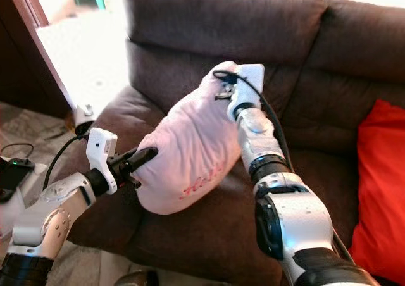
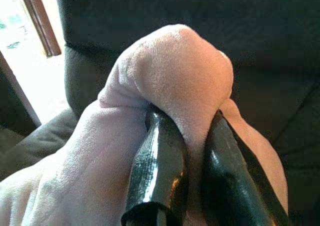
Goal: Move the pillow to the sofa from floor
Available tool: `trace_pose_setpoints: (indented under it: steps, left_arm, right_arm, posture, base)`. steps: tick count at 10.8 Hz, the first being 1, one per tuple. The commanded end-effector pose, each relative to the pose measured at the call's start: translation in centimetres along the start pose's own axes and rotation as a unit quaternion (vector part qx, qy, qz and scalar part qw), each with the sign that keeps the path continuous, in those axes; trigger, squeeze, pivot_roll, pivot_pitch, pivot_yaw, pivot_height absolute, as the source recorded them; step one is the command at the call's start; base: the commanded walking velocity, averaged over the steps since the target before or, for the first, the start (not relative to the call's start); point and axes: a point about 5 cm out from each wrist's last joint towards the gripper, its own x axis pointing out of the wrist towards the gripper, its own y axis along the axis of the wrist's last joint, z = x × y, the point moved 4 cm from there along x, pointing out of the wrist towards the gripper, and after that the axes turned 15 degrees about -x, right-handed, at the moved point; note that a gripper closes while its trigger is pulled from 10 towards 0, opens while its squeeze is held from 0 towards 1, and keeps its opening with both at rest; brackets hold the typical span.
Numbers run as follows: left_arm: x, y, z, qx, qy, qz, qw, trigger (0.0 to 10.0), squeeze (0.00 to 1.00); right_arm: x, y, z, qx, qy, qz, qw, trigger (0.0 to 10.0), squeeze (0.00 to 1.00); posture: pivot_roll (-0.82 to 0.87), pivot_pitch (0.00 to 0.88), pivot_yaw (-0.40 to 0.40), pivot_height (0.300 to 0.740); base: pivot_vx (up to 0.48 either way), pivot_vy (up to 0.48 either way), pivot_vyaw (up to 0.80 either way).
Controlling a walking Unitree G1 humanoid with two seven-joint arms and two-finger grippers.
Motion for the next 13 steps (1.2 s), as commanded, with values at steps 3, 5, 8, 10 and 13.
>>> trace_pose_setpoints:
  steps: [3, 5, 8, 10, 13]
  left_arm:
    - [0.0, 1.8, 3.4, 0.021, -0.073, 0.019, 0.997, 10.0, 0.0]
    - [-0.4, 1.2, 4.5, 0.027, -0.107, 0.002, 0.994, 10.0, 0.0]
    - [-0.7, 1.2, 4.4, 0.031, -0.105, -0.003, 0.994, 10.0, 0.0]
    - [-0.8, 1.5, 4.4, 0.033, -0.102, -0.001, 0.994, 10.0, 0.0]
    - [-0.9, 2.6, 4.6, 0.041, -0.103, 0.011, 0.994, 10.0, 0.0]
  right_arm:
    - [1.1, 5.1, -3.4, 0.0, 0.062, 0.067, 0.996, 10.0, 0.0]
    - [1.2, 6.4, -5.1, -0.007, 0.09, 0.084, 0.992, 10.0, 0.0]
    - [1.2, 6.9, -6.1, -0.01, 0.107, 0.088, 0.99, 10.0, 0.0]
    - [1.2, 6.9, -6.3, -0.006, 0.111, 0.089, 0.99, 10.0, 0.0]
    - [1.1, 6.3, -6.9, -0.014, 0.13, 0.079, 0.988, 10.0, 0.0]
  posture:
    - [0.14, 0.051, -0.12, 0.74]
    - [0.14, 0.049, -0.128, 0.74]
    - [0.15, 0.044, -0.133, 0.74]
    - [0.15, 0.044, -0.136, 0.74]
    - [0.15, 0.043, -0.136, 0.74]
  base:
    - [0.0, 0.0, 0.0]
    - [0.0, 0.0, 0.0]
    - [0.0, 0.0, 0.0]
    - [0.0, 0.0, 0.0]
    - [0.0, 0.0, 0.0]
